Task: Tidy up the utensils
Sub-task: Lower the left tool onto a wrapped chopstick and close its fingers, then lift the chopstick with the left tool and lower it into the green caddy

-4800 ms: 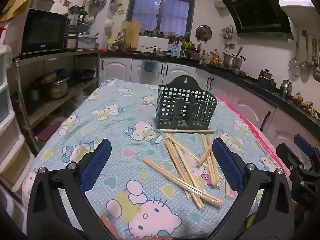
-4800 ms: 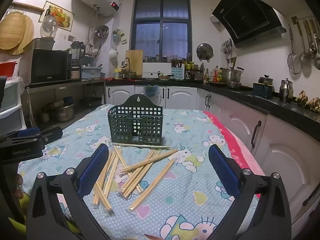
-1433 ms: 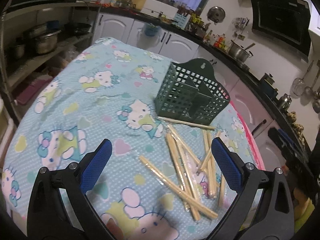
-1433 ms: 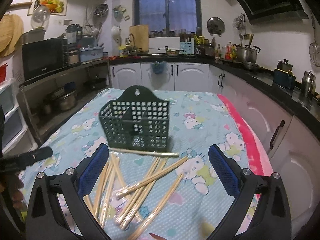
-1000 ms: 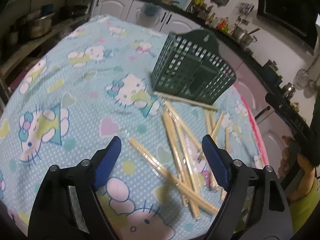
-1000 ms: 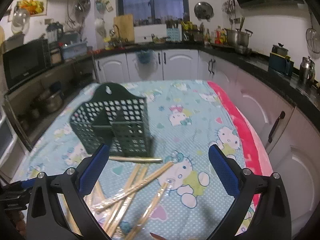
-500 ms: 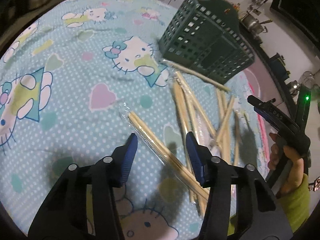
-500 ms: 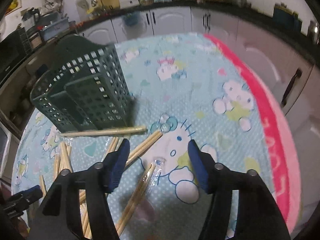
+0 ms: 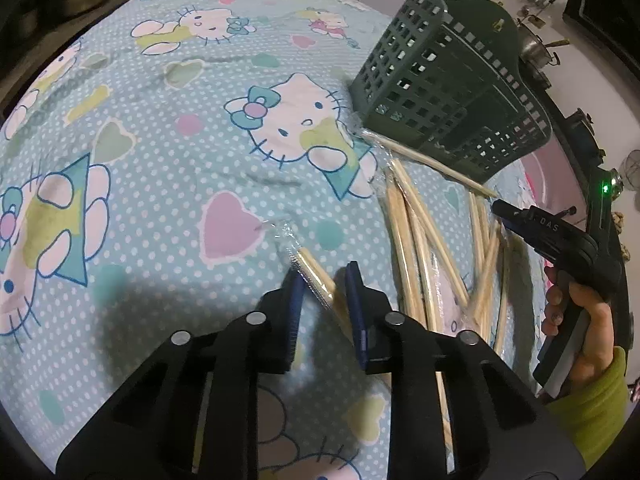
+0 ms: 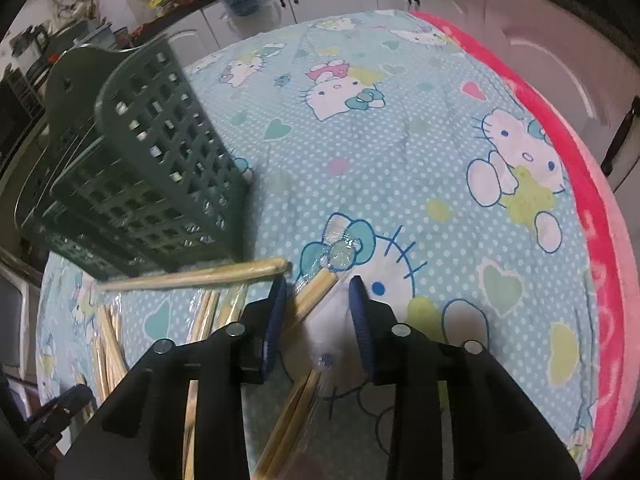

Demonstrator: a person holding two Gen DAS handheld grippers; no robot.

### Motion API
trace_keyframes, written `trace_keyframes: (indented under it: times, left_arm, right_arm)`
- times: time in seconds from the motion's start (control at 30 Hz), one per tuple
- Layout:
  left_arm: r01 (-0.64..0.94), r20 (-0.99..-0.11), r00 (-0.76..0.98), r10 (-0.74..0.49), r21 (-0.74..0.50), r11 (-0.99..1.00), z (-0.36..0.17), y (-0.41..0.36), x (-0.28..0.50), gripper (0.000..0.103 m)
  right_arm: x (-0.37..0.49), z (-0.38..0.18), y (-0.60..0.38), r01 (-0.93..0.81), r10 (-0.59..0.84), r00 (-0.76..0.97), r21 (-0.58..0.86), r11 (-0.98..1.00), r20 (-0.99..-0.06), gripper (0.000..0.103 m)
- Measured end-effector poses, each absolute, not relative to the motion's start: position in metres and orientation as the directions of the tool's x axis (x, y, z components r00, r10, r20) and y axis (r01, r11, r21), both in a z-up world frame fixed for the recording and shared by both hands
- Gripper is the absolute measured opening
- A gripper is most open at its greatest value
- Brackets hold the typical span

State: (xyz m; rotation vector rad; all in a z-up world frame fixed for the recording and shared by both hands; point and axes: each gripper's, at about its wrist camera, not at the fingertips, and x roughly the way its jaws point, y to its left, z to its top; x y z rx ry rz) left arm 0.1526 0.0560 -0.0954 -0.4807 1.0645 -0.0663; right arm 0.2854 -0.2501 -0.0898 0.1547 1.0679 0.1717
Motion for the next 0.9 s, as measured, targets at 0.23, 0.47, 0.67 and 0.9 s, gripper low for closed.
trace_keyframes:
  times: [0.23, 0.47, 0.67, 0.9]
  left_arm:
    - [-0.170, -0.814, 0.503, -0.290, -0.422, 0.891, -0.099, 0.061, 0.161, 0.012]
    - [-0.177, -0.817, 0.491, -0.303, -0.434, 0.883, -0.099, 0.066, 0.171, 0.007]
    - [-0.157, -0.812, 0.488, -0.321, -0.443, 0.883, -0.093, 0.069, 0.175, 0.006]
    - [-0.076, -0.761, 0.546, -0.350, -0.462, 0.884, -0.056, 0.064, 0.172, 0.003]
  right_arm:
    - [0.293, -0.093, -0.265, -0.024, 0.254, 0.466, 0.275, 0.961, -0.848, 0.014]
    - [0.293, -0.087, -0.276, 0.017, 0.317, 0.474, 0.368, 0.930, -0.821, 0.009]
    - [0.288, -0.066, -0.280, -0.004, 0.332, 0.507, 0.383, 0.924, -0.795, 0.006]
    - [0.269, -0.033, -0.280, -0.087, 0.368, 0.548, 0.387, 0.918, -0.751, 0.006]
